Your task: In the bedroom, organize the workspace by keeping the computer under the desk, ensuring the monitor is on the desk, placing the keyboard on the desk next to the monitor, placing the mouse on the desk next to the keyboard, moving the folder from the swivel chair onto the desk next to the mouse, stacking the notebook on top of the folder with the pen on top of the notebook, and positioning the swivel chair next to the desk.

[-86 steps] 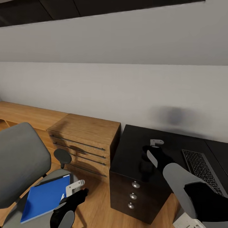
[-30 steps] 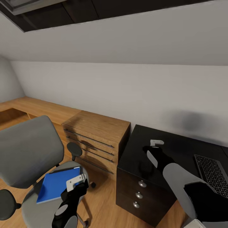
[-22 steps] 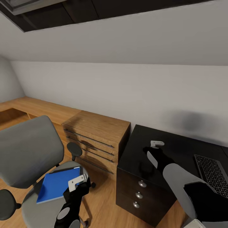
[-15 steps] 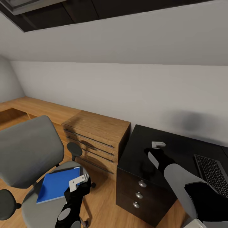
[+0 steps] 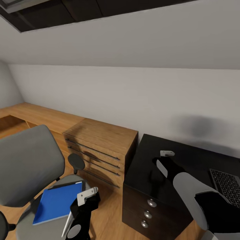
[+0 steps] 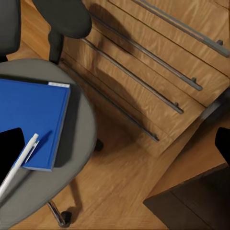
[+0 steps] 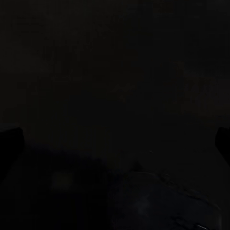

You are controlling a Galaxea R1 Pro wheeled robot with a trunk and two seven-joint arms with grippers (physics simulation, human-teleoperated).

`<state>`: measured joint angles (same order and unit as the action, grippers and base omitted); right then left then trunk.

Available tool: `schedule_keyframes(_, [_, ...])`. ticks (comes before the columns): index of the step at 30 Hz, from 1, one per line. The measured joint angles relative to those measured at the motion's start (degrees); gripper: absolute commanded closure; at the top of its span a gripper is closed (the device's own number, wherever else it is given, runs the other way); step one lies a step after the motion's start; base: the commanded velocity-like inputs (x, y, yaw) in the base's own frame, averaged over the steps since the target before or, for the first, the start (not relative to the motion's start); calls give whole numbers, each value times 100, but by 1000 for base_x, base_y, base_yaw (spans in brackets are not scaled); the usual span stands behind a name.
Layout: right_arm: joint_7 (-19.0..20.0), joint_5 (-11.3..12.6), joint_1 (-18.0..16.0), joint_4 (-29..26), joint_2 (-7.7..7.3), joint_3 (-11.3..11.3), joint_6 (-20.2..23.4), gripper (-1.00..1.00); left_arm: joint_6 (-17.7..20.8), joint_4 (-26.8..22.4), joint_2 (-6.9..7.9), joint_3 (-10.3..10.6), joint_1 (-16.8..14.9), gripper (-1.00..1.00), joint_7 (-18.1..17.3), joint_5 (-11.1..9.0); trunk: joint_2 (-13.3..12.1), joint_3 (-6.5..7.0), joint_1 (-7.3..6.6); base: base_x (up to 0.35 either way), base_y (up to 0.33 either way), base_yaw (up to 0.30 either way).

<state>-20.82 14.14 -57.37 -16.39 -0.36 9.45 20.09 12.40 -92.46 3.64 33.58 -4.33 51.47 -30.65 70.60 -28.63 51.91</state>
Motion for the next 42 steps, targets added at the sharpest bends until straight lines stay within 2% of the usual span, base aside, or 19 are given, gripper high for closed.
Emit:
schedule_keyframes(4, [-2, 0, 0, 3, -21, -1, 2, -100, -1, 0, 0, 85, 0, -100, 83, 3, 0, 0, 0, 22, 0, 0])
schedule_keyframes(13, [-2, 0, -4, 3, -110, -6, 6, -100, -1, 0, -31, 133, 1, -100, 136, 5, 0, 0, 1, 3, 0, 0])
schedule_keyframes(31, [-2, 4, -2, 5, -117, -16, 17, -100, -1, -4, -39, 145, -1, -100, 139, 6, 721, -323, 396, 0, 0, 0])
schedule_keyframes(35, [-6, 4, -1, 12, -117, -67, 26, -100, -1, -4, -40, 146, 0, -100, 139, 5, 762, -341, 418, 0, 0, 0])
schedule_keyframes(42, [-49, 9, -2, 15, -125, -352, 144, -100, -1, -3, -43, 146, 0, -100, 139, 6, 762, -341, 418, 0, 0, 0])
